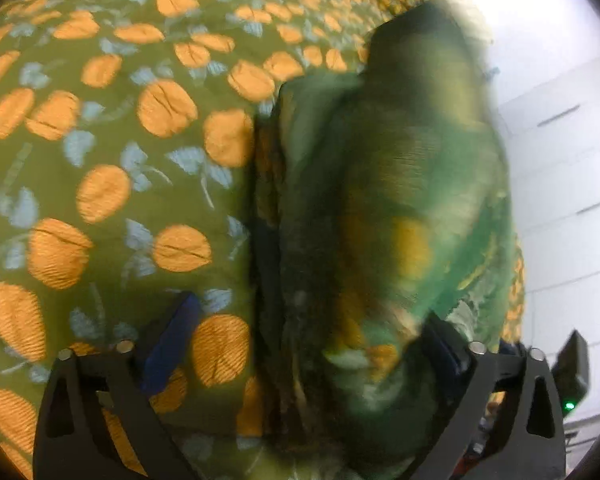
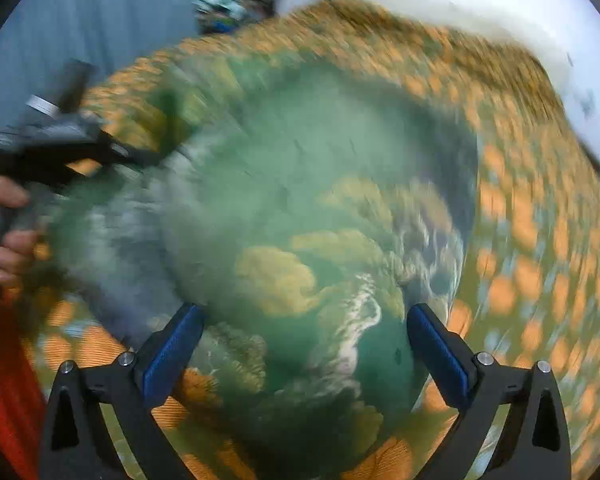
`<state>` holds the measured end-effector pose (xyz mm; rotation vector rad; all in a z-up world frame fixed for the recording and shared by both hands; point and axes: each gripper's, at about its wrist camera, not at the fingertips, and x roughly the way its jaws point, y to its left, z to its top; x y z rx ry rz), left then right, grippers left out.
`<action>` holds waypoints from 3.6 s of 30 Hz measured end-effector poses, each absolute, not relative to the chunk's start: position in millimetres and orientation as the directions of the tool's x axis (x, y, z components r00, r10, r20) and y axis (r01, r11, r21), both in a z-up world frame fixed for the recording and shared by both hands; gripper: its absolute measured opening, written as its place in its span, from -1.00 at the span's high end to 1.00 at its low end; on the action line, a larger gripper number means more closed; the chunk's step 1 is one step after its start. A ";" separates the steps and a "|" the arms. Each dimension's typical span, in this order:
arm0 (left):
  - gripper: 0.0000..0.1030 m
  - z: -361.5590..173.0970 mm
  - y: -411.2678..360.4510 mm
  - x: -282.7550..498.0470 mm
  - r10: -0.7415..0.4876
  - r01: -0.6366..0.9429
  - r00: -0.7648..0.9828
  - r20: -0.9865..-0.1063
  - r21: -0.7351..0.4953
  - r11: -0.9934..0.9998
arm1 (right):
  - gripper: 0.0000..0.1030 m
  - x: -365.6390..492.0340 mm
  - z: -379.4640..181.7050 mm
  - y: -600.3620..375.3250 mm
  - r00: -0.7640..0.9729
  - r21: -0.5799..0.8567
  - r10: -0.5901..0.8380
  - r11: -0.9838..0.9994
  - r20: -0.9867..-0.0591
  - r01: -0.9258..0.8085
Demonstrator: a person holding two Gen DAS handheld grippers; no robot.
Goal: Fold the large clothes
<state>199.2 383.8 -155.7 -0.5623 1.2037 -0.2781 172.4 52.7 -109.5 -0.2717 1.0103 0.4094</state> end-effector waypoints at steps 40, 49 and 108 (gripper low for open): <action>-0.99 -6.1 340.6 50.5 0.212 -0.175 0.645 -0.734 0.129 0.976 | -0.99 58.9 -16.3 -145.8 0.621 0.082 0.123 0.992 -0.774 -0.094; -0.99 -37.0 410.2 95.0 -0.529 0.031 0.507 -0.681 -0.598 0.801 | -0.99 78.6 -24.6 -138.6 0.578 0.319 0.349 0.935 -0.738 -0.157; -1.00 39.0 192.7 96.0 0.157 0.043 0.856 -0.493 0.371 0.928 | -1.00 99.2 60.6 -123.3 0.831 -0.026 0.161 0.978 -0.532 -0.207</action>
